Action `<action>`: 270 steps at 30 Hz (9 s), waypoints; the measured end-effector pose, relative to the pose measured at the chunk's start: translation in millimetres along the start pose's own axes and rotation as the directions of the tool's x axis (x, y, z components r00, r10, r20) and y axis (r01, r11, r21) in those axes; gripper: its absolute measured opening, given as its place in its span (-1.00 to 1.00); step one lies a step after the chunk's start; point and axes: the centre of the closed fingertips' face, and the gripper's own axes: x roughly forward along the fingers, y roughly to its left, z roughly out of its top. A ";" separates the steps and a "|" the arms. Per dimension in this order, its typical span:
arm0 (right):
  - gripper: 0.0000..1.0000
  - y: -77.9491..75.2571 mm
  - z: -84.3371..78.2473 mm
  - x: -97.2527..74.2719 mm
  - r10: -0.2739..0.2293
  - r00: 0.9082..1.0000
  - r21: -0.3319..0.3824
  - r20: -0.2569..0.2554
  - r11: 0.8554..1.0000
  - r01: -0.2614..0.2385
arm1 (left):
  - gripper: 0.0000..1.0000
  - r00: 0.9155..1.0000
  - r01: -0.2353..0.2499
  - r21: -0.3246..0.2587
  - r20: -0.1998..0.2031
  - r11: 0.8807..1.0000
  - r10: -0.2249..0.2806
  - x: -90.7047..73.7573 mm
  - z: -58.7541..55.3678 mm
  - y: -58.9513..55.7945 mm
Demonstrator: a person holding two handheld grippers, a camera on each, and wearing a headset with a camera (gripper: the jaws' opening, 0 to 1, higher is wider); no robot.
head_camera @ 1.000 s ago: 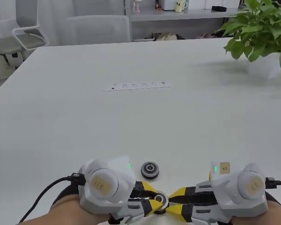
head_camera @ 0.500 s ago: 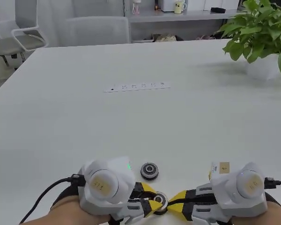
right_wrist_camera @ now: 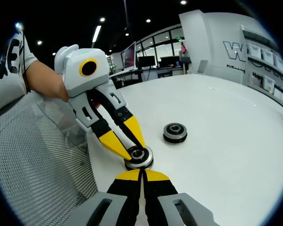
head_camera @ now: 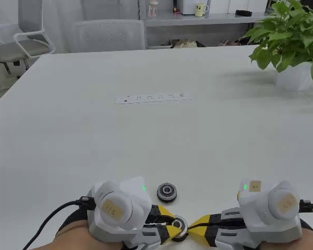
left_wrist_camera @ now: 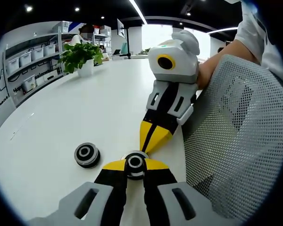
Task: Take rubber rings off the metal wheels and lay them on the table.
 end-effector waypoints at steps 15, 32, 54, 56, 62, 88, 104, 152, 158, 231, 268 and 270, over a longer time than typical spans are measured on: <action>-1.00 -3.3 1.3 -2.9 -0.004 1.000 0.094 0.028 0.996 0.001 | -0.84 1.000 -0.005 -0.010 0.001 1.000 0.005 0.6 0.1 0.5; -1.00 -5.7 13.0 -5.6 -0.011 0.995 0.176 0.099 0.984 -0.007 | -0.85 1.000 -0.018 -0.008 -0.008 1.000 0.018 1.1 0.1 0.9; -1.00 2.2 19.3 -2.1 0.030 0.995 0.145 0.091 0.989 -0.043 | -0.85 1.000 -0.024 -0.005 -0.014 1.000 0.024 1.1 0.5 1.8; -1.00 3.2 20.2 -1.6 0.034 0.995 0.141 0.096 0.989 -0.048 | -0.85 1.000 -0.023 -0.005 -0.014 1.000 0.023 1.0 0.5 1.8; -1.00 4.2 20.7 -0.4 0.037 0.995 0.116 0.094 0.992 -0.047 | -0.85 1.000 -0.023 -0.003 -0.015 1.000 0.023 1.0 0.4 1.8; -1.00 8.4 28.9 -1.1 0.060 0.987 0.123 0.146 0.989 -0.079 | -0.85 1.000 -0.025 -0.003 -0.016 1.000 0.025 1.1 0.5 1.5; -1.00 2.7 24.2 -2.0 0.036 0.991 0.111 0.130 0.993 -0.050 | -0.84 1.000 -0.020 -0.005 -0.010 1.000 0.020 1.3 1.1 0.8; -1.00 6.7 51.7 -12.0 0.055 0.981 0.098 0.188 0.992 -0.075 | -0.29 0.999 -0.049 -0.063 0.018 0.997 0.050 -71.3 15.4 8.3; -1.00 6.3 59.2 -11.8 0.065 0.979 0.090 0.193 0.993 -0.083 | -0.18 0.997 -0.066 -0.087 0.039 0.994 0.069 -83.0 15.1 12.5; -1.00 16.7 57.6 50.6 0.186 0.979 -0.138 -0.086 0.971 -0.197 | 0.24 0.978 -0.183 -0.178 0.063 0.967 0.197 -140.1 -8.1 22.8; -0.72 6.9 69.3 35.7 0.149 0.989 -0.107 -0.004 0.983 -0.149 | 0.23 0.982 -0.177 -0.160 0.037 0.971 0.185 -138.7 -10.7 22.6; -0.72 6.3 71.0 33.4 0.146 0.989 -0.104 0.008 0.984 -0.145 | 0.22 0.982 -0.175 -0.157 0.037 0.972 0.183 -138.4 -9.7 22.9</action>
